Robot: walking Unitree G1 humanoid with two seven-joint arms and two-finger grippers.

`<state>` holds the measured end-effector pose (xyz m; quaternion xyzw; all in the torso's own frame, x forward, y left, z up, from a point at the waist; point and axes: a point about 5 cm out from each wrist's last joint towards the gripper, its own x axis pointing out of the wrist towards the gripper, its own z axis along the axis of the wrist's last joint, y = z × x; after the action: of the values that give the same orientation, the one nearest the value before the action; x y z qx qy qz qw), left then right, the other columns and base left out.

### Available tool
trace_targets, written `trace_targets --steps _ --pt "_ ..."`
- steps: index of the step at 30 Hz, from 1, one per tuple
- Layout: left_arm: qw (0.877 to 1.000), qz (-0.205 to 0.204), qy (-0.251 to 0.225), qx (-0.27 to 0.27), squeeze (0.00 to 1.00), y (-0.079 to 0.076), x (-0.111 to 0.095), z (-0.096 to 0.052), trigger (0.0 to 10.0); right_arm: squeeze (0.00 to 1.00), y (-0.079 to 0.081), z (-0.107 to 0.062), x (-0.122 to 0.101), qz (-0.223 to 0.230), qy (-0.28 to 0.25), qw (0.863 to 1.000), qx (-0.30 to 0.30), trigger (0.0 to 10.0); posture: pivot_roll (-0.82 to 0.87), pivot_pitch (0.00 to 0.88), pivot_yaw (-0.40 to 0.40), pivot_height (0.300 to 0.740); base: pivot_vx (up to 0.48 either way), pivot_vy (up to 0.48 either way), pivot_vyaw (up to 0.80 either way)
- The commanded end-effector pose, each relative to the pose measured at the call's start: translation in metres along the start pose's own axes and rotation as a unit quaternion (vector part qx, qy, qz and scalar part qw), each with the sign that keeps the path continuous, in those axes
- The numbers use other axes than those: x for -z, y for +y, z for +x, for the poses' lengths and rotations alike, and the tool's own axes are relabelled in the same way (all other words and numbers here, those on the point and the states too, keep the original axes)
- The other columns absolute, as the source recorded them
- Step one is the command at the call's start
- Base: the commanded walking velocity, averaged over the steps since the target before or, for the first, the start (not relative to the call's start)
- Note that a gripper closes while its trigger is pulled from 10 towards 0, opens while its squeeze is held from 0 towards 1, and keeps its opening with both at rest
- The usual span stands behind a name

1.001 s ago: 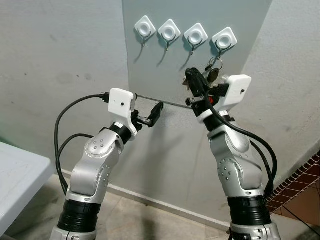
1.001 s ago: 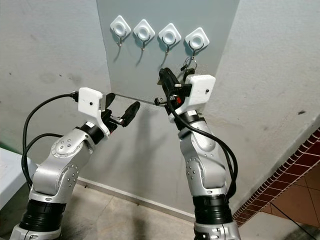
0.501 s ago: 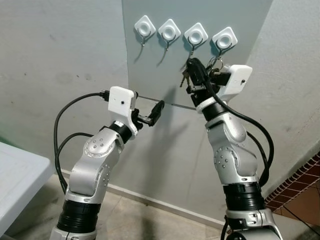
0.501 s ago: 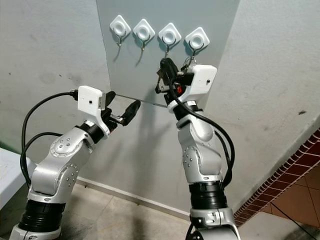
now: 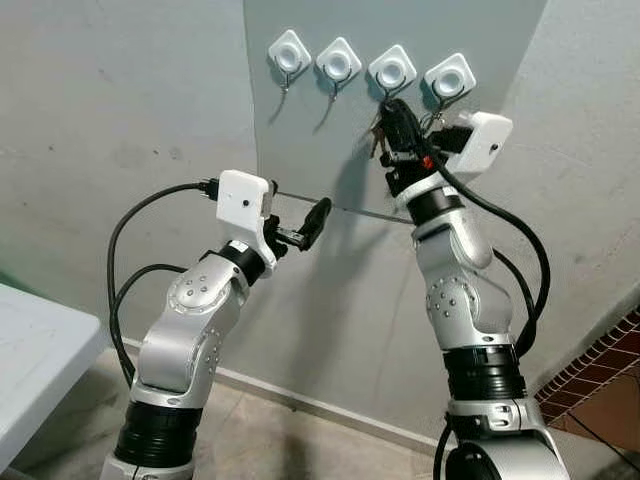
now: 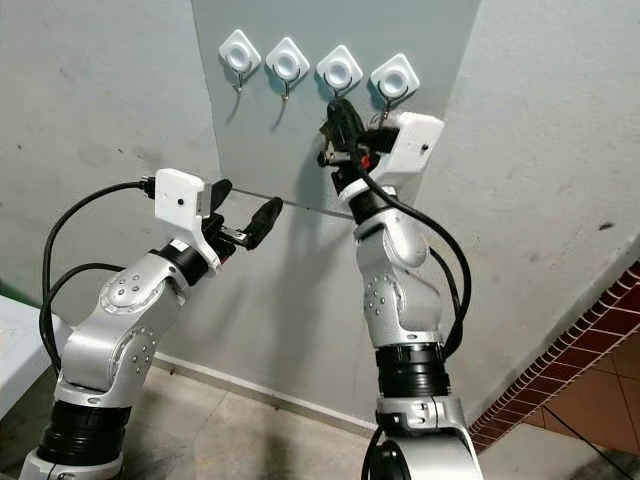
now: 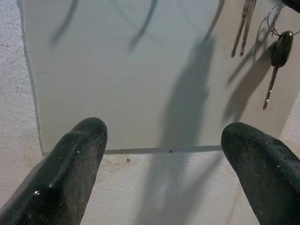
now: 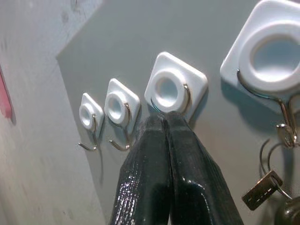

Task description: Hang keys on a hook

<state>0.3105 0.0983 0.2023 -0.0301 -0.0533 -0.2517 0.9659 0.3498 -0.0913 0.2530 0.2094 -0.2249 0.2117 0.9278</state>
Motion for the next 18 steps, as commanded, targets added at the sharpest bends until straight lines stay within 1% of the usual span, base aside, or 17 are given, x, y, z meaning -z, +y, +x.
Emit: trace_targets --steps 1,8,12,16,18 --pt "1.000 0.002 -0.005 -0.004 0.00 0.0004 -0.0046 -0.0006 10.0 0.00 0.0032 0.0054 -0.0048 0.005 -0.012 1.000 -0.007 10.0 -0.01 0.000 -0.020 0.740 0.000 0.000 0.00" --pt "1.000 -0.002 -0.004 -0.008 0.00 0.0012 -0.0050 -0.0010 10.0 0.00 0.0032 0.0113 -0.0058 0.023 -0.016 1.000 -0.004 10.0 0.00 0.000 -0.023 0.740 0.000 0.000 0.00" --pt "1.000 -0.004 -0.005 -0.010 0.00 0.0013 -0.0058 -0.0010 10.0 0.00 0.0030 0.0139 -0.0042 0.049 -0.012 0.999 0.002 10.0 0.00 0.000 -0.023 0.740 0.000 0.000 0.00" --pt "1.000 -0.004 -0.005 -0.011 0.00 0.0015 -0.0062 -0.0010 10.0 0.00 0.0026 0.0147 -0.0036 0.059 -0.012 0.998 0.006 10.0 0.00 0.000 -0.023 0.740 0.000 0.000 0.00" --pt "1.000 -0.005 -0.005 -0.012 0.00 0.0017 -0.0062 -0.0011 10.0 0.00 0.0021 0.0147 -0.0028 0.071 -0.012 0.997 0.010 10.0 0.00 0.000 -0.022 0.740 0.000 0.000 0.00"
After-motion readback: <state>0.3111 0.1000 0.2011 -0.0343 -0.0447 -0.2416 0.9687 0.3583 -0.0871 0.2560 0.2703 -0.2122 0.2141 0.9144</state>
